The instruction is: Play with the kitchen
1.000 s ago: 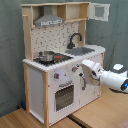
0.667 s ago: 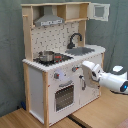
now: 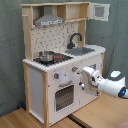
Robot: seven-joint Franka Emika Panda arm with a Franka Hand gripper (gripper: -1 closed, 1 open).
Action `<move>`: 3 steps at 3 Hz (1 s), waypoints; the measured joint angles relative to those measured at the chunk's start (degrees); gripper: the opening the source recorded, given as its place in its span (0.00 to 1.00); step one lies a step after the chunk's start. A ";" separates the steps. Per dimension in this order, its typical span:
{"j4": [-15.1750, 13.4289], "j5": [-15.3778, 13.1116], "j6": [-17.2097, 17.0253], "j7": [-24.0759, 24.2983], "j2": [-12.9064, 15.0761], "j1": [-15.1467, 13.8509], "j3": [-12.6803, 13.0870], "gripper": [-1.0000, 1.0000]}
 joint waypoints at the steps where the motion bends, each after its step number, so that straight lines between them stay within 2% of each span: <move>1: -0.49 0.00 -0.18 5.85 0.00 -0.86 1.26 1.00; 2: -1.33 0.00 -0.18 11.87 0.04 -2.20 2.68 1.00; 3: -1.66 0.00 -0.23 15.85 0.02 -4.07 6.57 1.00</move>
